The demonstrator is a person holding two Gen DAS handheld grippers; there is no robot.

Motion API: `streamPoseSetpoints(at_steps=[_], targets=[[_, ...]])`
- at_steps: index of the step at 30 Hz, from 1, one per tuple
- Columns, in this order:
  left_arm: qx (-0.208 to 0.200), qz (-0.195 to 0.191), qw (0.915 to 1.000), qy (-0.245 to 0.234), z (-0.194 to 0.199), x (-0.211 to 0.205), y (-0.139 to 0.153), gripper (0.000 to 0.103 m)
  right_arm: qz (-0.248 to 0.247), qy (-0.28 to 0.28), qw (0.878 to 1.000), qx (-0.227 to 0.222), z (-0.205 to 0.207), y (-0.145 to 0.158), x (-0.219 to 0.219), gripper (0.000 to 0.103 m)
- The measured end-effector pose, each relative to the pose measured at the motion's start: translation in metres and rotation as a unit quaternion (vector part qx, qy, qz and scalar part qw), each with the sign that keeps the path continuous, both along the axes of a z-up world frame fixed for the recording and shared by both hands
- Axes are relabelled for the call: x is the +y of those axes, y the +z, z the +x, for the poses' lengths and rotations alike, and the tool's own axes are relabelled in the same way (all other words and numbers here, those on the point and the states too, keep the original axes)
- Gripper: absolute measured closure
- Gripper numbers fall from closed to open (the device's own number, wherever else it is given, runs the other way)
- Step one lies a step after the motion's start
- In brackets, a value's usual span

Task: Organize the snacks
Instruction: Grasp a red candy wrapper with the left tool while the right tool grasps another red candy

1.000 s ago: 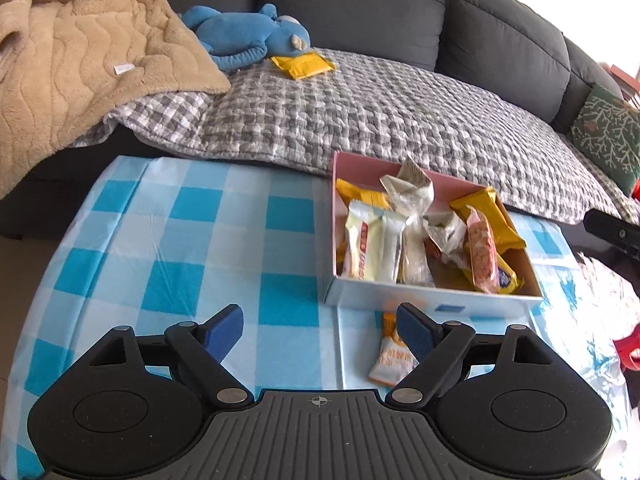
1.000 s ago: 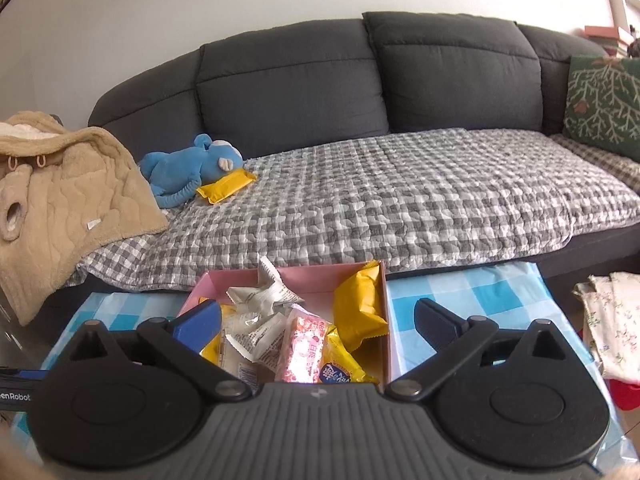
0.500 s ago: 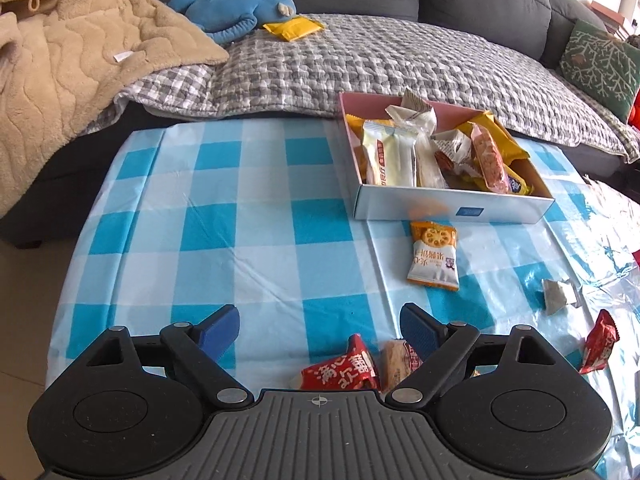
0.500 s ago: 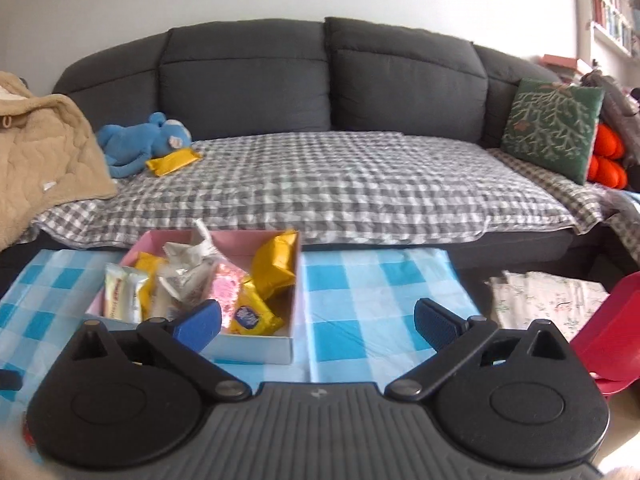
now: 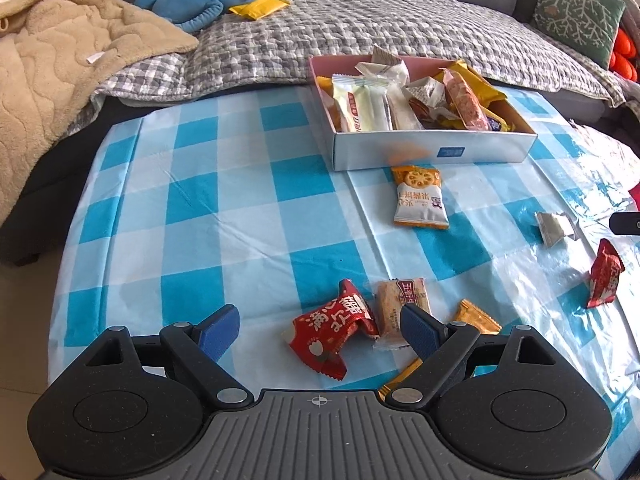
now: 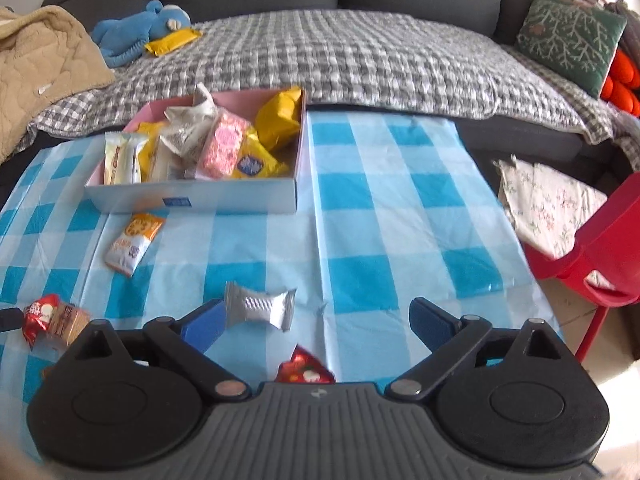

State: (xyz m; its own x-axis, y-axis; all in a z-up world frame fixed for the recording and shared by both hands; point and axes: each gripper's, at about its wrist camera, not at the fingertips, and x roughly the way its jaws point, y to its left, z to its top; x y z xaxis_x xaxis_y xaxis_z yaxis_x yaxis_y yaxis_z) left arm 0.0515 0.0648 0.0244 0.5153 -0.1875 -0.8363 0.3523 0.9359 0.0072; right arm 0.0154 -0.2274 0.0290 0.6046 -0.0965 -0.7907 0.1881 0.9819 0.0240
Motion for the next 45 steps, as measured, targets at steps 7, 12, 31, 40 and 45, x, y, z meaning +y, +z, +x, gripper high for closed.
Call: streamPoseSetpoints(at_steps=[7, 12, 31, 40, 45], targets=[[0.007, 0.021, 0.9994, -0.025, -0.001, -0.010, -0.010, 0.014, 0.044, -0.021, 0.998, 0.038, -0.004, -0.010, -0.003, 0.019], [0.007, 0.035, 0.9984, -0.043, -0.004, -0.016, -0.016, 0.014, 0.059, -0.032, 0.997, 0.048, -0.006, -0.014, -0.006, 0.023], [-0.002, 0.087, 0.9946, -0.056, 0.003, -0.029, -0.038, 0.063, 0.069, -0.054, 0.991, 0.101, 0.005, -0.040, -0.006, 0.053], [0.007, 0.070, 0.9966, -0.043, 0.005, -0.023, -0.034, 0.076, 0.062, -0.048, 0.993, 0.087, 0.005, -0.036, -0.004, 0.073], [0.008, 0.040, 0.9988, -0.028, 0.006, -0.015, -0.025, 0.084, 0.058, -0.039, 0.994, 0.083, 0.007, -0.035, -0.002, 0.074]])
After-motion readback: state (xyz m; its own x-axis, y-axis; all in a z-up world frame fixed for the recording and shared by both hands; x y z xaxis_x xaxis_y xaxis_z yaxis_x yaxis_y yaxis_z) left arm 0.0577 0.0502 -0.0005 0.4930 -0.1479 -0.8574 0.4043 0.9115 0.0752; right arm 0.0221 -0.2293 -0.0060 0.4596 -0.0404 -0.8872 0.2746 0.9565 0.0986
